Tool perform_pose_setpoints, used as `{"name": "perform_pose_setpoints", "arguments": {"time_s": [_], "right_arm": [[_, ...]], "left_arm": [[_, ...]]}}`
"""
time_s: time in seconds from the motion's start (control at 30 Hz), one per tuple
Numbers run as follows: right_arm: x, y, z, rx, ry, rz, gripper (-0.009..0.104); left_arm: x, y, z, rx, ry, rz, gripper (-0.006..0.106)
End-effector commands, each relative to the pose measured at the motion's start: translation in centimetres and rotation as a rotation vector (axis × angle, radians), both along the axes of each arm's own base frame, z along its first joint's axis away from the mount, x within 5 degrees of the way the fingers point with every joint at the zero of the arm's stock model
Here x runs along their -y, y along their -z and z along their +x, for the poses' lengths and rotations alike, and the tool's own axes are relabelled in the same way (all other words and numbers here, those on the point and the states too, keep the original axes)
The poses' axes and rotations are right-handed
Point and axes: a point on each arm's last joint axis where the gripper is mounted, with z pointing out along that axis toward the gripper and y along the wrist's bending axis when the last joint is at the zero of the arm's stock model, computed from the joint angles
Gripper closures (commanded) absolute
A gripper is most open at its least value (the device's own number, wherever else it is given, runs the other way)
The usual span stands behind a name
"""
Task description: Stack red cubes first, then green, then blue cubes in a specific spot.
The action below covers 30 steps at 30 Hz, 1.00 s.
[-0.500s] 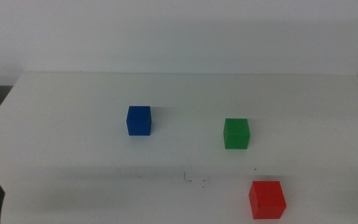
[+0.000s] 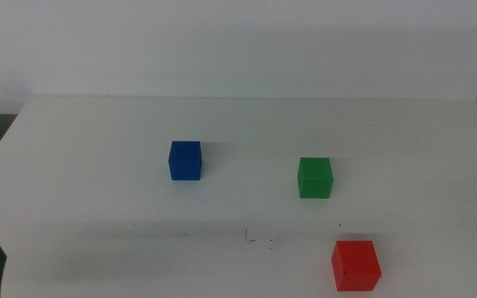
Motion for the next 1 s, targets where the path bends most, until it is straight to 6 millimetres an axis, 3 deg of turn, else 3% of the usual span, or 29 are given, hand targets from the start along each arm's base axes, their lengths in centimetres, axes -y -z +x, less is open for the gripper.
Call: {"name": "perform_pose_setpoints", "arguments": {"time_s": [0.0,0.2,0.37,0.57,0.73,0.97], "right_arm": [[-0.5,-1.6,1.7,-0.113,-0.014,0.054,0.002],[-2.4,-2.7,6.1,-0.556,-0.09,0.092,0.002],[-6.0,-1.9,8.9,-0.691,-0.24,0.015,0.002],[-11.4,0.7,10.2,-0.769,-0.429,-0.116,0.002],[-13.5,4.0,11.8,-0.904,-0.248,-0.128,0.002],[-14.6,7.8,14.2,-1.004,-0.09,-0.182,0.003]], "left_arm": [[0.0,-0.1,0.0,0.017,0.001,0.002,0.007],[0.0,-0.1,0.0,0.017,0.001,0.002,0.007],[0.0,-0.1,0.0,0.017,0.001,0.002,0.007],[0.0,-0.1,0.0,0.017,0.001,0.0,0.007],[0.0,-0.1,0.0,0.017,0.001,0.002,0.007],[0.0,-0.1,0.0,0.017,0.001,0.0,0.007]]}}
